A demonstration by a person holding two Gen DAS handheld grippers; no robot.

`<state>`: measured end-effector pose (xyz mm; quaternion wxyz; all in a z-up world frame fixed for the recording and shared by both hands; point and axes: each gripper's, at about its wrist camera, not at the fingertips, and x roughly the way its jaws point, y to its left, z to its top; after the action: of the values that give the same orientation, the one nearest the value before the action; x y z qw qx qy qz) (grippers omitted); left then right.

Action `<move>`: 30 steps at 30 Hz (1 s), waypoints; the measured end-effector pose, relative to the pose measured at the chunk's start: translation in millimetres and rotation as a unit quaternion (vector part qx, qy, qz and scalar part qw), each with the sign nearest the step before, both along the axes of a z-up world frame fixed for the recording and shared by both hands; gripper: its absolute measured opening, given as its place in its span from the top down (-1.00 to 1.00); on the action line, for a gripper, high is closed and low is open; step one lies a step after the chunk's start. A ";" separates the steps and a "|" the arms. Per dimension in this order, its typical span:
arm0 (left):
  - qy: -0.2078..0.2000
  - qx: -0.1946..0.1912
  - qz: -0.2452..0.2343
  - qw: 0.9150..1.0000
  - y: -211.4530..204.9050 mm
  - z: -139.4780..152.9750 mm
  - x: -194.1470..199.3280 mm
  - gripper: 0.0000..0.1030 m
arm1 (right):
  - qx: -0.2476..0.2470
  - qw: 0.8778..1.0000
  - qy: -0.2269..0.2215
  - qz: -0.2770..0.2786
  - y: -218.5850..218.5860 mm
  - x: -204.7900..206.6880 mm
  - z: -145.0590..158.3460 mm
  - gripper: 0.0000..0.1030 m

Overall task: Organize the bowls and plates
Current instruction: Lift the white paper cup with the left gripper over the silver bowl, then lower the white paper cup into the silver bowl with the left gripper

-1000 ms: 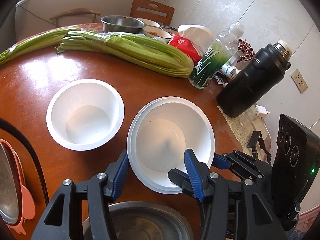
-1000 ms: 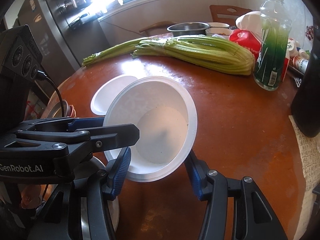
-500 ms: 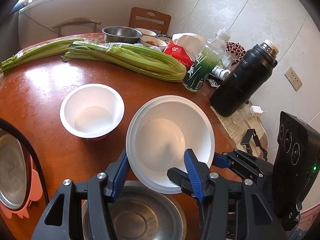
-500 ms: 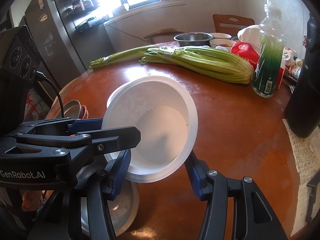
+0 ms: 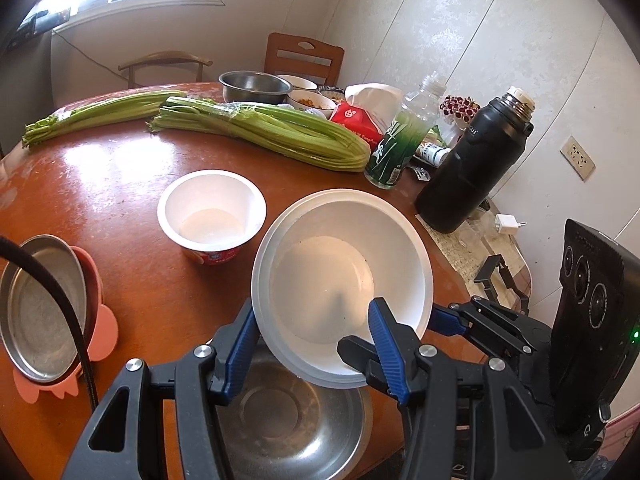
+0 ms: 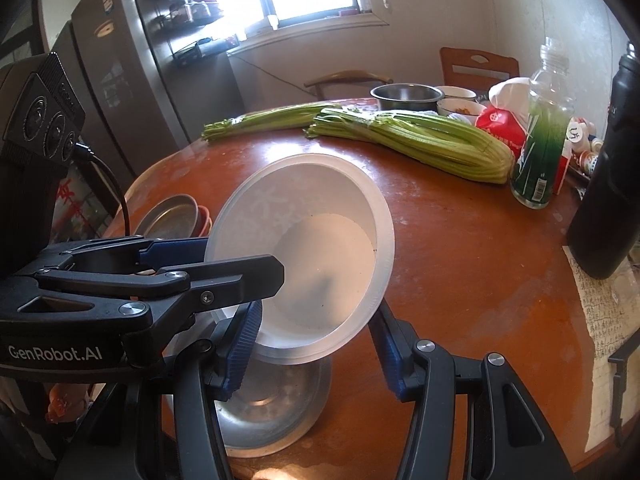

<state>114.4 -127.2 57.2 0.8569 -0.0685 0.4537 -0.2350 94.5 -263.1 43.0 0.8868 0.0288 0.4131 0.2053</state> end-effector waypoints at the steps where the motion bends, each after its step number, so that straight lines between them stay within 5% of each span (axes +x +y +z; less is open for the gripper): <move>1: -0.001 -0.001 0.002 1.000 2.4 0.6 -2.7 -0.06 | -0.001 1.000 -0.002 0.002 2.0 -2.3 0.6 -0.11; 30: 0.005 -0.013 0.047 0.999 44.0 -27.4 -52.7 -0.06 | -0.011 0.998 0.014 0.054 40.1 -44.3 -27.0 -0.11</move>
<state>61.7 -83.2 29.8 0.8636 -0.1019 0.4513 -0.2002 50.2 -223.0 16.0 0.8688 -0.0006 0.4286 0.2480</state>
